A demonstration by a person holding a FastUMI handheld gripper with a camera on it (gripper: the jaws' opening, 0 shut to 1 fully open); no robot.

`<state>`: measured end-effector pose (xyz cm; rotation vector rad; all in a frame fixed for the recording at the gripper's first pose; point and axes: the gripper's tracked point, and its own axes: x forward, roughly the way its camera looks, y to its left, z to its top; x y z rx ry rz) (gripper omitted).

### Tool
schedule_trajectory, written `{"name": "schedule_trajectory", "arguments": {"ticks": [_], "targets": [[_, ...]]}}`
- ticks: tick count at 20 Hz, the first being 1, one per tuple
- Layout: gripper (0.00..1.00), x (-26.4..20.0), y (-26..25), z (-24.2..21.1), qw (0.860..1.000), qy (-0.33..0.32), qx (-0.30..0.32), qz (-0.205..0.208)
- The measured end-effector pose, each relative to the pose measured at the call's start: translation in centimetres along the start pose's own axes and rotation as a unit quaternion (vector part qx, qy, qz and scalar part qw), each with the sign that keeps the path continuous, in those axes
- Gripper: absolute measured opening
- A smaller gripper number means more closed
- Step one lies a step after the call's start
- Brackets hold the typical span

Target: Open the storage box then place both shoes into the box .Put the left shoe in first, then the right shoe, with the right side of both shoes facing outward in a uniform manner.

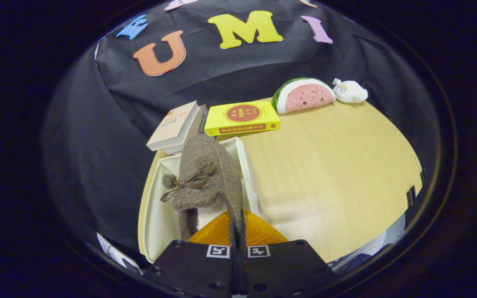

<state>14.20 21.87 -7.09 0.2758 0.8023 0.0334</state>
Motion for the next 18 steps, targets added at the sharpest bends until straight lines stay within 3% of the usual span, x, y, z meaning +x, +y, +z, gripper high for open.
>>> {"name": "schedule_trajectory", "arguments": {"ticks": [7, 8, 12, 14, 17, 18], "targets": [[0.03, 0.4, 0.3, -1.0, 0.998, -0.052, -0.033, -0.021], [0.1, 0.5, 0.2, -0.8, 0.997, -0.062, -0.04, -0.025], [0.08, 0.4, -0.2, -1.1, 0.995, -0.078, -0.055, -0.035], [0.0, 0.4, -0.1, -1.2, 0.995, -0.078, -0.049, -0.027], [0.01, -0.4, 0.1, -0.9, 0.995, -0.085, -0.055, -0.009], [0.07, -0.9, -0.5, -0.8, 0.993, -0.093, -0.067, -0.013]]}}
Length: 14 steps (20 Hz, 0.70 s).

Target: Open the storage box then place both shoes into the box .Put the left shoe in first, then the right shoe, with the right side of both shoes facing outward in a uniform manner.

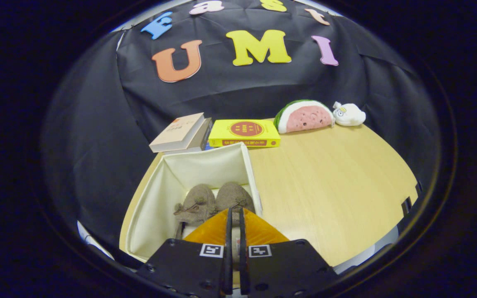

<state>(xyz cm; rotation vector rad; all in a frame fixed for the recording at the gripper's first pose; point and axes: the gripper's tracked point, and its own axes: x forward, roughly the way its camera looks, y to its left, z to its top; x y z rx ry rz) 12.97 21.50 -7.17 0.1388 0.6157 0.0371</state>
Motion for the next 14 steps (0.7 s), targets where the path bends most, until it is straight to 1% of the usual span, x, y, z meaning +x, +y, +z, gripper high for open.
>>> {"name": "schedule_trajectory", "arguments": {"ticks": [1, 3, 4, 7, 8, 9, 11, 13, 14], "targets": [[0.07, -0.3, -0.4, 0.4, 1.0, -0.015, -0.014, -0.005], [0.09, -1.4, -0.5, 1.1, 0.998, -0.046, -0.033, 0.001], [0.26, -1.9, -1.0, 1.3, 0.998, -0.057, -0.04, -0.002], [0.31, -4.0, -2.5, 2.6, 0.993, -0.106, -0.048, -0.008], [0.42, -4.8, -3.3, 3.2, 0.99, -0.129, -0.051, -0.015], [0.48, -5.6, -4.0, 3.6, 0.987, -0.151, -0.053, -0.021], [0.6, -7.1, -4.6, 4.1, 0.98, -0.189, -0.067, -0.018], [0.72, -8.9, -5.4, 4.2, 0.973, -0.217, -0.082, -0.014], [0.78, -9.8, -6.0, 4.2, 0.97, -0.23, -0.082, -0.02]]}}
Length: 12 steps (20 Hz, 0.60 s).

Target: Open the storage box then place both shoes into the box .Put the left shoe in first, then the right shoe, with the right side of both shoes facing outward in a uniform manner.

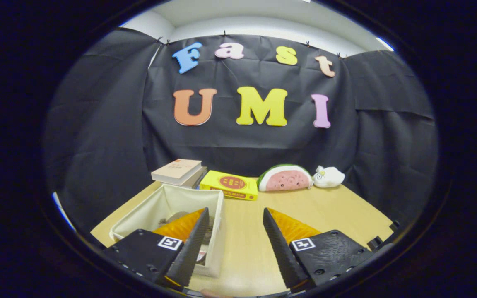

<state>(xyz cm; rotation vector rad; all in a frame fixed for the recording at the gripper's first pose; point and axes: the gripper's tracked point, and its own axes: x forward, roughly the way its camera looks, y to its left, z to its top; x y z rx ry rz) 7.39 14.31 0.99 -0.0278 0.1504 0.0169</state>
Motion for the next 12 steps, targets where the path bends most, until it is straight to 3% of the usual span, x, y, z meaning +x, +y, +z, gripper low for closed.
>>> {"name": "schedule_trajectory", "arguments": {"ticks": [4, 12], "targets": [[0.98, -3.1, -1.9, -0.6, 1.0, -0.028, 0.012, -0.007], [0.95, -5.9, -7.3, -0.7, 0.997, -0.078, 0.011, -0.011]]}}
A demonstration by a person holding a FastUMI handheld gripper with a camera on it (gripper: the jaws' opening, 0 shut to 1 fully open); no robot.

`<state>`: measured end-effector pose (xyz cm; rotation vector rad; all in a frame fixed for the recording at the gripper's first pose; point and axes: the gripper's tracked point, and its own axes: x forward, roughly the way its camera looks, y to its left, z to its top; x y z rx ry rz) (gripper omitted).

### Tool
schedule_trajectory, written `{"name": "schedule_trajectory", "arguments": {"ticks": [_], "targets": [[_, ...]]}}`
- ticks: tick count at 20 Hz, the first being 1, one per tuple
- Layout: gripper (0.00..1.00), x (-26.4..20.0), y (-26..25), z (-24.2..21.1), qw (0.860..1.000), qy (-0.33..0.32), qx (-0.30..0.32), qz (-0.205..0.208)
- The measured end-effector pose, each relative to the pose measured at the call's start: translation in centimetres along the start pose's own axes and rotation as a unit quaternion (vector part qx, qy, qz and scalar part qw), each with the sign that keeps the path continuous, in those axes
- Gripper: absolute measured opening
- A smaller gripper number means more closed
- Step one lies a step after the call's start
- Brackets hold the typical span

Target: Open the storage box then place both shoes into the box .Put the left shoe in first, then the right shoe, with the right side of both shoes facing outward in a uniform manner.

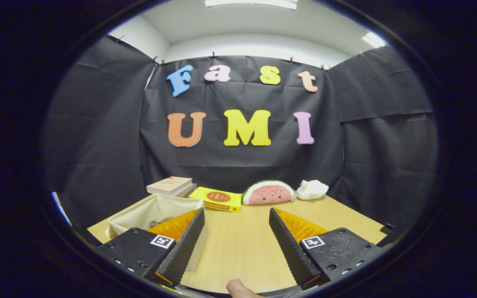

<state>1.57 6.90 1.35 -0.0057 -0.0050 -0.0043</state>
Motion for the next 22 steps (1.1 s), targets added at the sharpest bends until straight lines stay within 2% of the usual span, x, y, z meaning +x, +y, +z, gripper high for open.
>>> {"name": "schedule_trajectory", "arguments": {"ticks": [7, 13, 22], "targets": [[0.95, -2.0, -2.4, 1.6, 0.998, -0.058, 0.004, -0.013], [0.95, -1.6, -2.5, -0.5, 0.998, -0.046, -0.02, -0.026], [0.95, -0.8, -4.1, -1.5, 0.999, -0.033, -0.006, -0.041]]}}
